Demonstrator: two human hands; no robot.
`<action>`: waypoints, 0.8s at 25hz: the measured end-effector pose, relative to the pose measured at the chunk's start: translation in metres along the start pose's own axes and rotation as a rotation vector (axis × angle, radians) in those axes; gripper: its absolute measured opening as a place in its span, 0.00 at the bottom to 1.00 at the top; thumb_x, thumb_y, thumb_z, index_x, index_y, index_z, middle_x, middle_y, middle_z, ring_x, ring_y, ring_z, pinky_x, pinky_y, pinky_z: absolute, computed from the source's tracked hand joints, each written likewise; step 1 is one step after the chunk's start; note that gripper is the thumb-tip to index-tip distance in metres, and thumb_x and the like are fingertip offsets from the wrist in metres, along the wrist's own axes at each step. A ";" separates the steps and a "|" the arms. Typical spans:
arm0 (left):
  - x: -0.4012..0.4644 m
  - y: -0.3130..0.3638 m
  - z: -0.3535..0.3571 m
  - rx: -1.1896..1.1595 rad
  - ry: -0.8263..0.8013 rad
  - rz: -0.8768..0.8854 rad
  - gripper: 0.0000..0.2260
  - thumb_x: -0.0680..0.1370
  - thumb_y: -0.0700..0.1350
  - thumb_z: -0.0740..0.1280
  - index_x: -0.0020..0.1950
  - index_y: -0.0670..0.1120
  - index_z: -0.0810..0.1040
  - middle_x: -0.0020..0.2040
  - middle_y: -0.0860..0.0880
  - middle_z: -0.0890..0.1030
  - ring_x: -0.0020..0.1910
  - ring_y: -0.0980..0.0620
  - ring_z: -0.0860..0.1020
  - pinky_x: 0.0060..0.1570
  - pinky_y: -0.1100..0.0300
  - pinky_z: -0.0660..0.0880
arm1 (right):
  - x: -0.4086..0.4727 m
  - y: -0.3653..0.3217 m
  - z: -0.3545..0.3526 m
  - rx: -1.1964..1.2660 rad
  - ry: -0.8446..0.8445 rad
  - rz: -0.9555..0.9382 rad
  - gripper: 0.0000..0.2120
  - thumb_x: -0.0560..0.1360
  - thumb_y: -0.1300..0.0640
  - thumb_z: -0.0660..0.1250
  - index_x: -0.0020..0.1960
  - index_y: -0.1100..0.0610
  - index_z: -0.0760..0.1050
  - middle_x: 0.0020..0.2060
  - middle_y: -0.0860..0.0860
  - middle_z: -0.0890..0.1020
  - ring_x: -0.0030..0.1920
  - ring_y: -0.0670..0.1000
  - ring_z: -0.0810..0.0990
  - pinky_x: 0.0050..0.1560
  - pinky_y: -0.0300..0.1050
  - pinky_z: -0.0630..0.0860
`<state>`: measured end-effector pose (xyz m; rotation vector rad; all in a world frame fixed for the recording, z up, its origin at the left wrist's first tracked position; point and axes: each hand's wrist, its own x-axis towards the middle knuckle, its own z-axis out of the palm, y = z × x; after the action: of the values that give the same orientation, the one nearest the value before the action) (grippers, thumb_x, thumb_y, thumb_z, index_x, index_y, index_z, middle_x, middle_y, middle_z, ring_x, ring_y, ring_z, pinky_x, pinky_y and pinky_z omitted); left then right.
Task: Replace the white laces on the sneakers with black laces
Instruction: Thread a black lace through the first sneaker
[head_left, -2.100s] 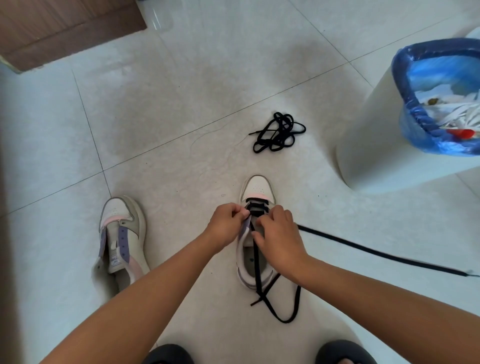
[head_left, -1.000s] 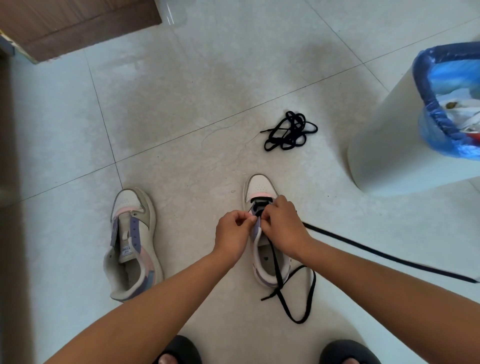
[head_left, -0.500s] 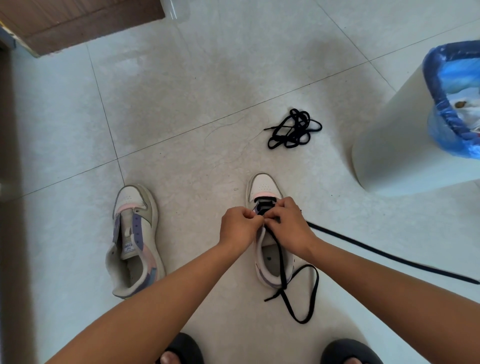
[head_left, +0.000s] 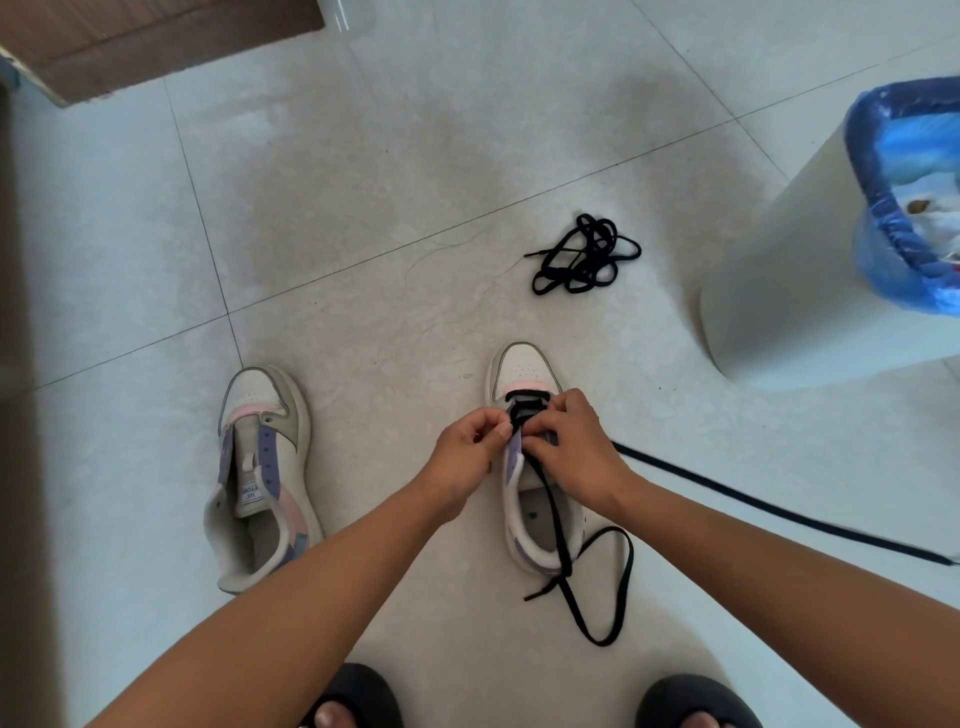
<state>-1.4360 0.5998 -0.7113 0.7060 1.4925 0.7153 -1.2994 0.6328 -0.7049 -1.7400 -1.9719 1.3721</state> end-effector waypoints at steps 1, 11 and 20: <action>0.001 -0.003 -0.003 -0.006 -0.032 0.021 0.09 0.80 0.39 0.60 0.42 0.49 0.75 0.37 0.54 0.75 0.36 0.61 0.72 0.37 0.70 0.68 | -0.001 0.001 0.000 0.016 -0.008 0.000 0.06 0.76 0.59 0.66 0.51 0.59 0.80 0.50 0.49 0.65 0.54 0.47 0.67 0.52 0.32 0.61; -0.040 -0.016 0.016 0.474 0.163 0.172 0.12 0.80 0.50 0.59 0.62 0.48 0.67 0.50 0.50 0.74 0.44 0.53 0.75 0.42 0.63 0.72 | -0.005 0.001 0.009 -0.397 0.066 -0.209 0.07 0.77 0.63 0.60 0.51 0.63 0.75 0.53 0.58 0.70 0.51 0.56 0.70 0.52 0.45 0.68; -0.039 -0.019 0.035 0.806 0.086 -0.060 0.10 0.82 0.45 0.53 0.56 0.40 0.68 0.52 0.41 0.78 0.46 0.44 0.76 0.39 0.59 0.66 | -0.023 0.003 0.013 -0.462 0.066 -0.179 0.19 0.47 0.70 0.80 0.34 0.65 0.75 0.37 0.60 0.76 0.33 0.58 0.76 0.32 0.42 0.67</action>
<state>-1.4003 0.5581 -0.7030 1.2317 1.8776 0.0651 -1.2988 0.6065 -0.7046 -1.6895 -2.4795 0.8354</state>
